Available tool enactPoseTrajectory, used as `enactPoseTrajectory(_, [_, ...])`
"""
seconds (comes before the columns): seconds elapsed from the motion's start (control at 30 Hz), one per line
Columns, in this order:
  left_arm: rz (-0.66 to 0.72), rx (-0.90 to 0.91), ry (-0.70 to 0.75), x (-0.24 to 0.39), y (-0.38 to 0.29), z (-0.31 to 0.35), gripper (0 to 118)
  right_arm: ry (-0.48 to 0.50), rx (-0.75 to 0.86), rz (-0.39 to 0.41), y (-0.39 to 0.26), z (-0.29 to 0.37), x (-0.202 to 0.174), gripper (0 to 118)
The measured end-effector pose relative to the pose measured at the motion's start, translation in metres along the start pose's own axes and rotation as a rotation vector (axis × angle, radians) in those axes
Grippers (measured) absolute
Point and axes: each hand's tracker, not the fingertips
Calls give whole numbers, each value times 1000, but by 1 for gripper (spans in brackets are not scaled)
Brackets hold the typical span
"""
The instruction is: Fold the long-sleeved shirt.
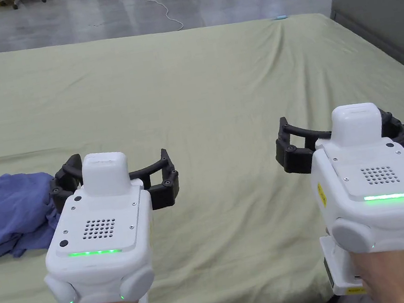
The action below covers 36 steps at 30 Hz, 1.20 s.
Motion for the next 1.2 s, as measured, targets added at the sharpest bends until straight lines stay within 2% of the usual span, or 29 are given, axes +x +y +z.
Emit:
enactPoseTrajectory(0.13, [-20,49,27,0,0,4,118,0,2,-2,0,0,1,118])
enactPoseTrajectory(0.53, [18,-8,9,-4,1,-5,118,-4,-6,6,0,0,2,118])
enactPoseTrajectory(0.57, [12,-27,24,-3,2,-6,117,-4,-9,5,1,0,2,114])
enactPoseTrajectory(0.6, [20,-65,43,-2,4,-5,102,6,-11,-4,1,0,3,96])
enactPoseTrajectory(0.63, [34,-67,51,-1,6,-4,33,4,-8,-9,1,1,2,39])
enactPoseTrajectory(0.67, [40,-43,37,-2,5,-3,0,-2,-5,-12,1,1,2,0])
enactPoseTrajectory(0.7, [44,-80,47,-1,4,-5,0,-53,-35,-9,0,-1,2,0])
enactPoseTrajectory(0.73, [15,-48,39,-1,4,-6,0,-56,-33,-4,2,2,3,0])
enactPoseTrajectory(0.8, [31,-69,24,-3,-1,-7,0,17,-53,-32,5,7,11,0])
enactPoseTrajectory(0.9, [4,-70,58,-1,-6,-9,0,-22,-35,-5,2,5,5,0])
enactPoseTrajectory(1.0, [21,-66,80,-7,-6,-8,0,-4,-40,-2,6,-1,-1,0])
enactPoseTrajectory(1.1, [10,-57,141,-26,-1,-3,0,54,-28,-7,16,-4,-21,0])
enactPoseTrajectory(1.2, [6,-46,262,-59,3,10,0,161,6,-15,23,-15,-60,0])
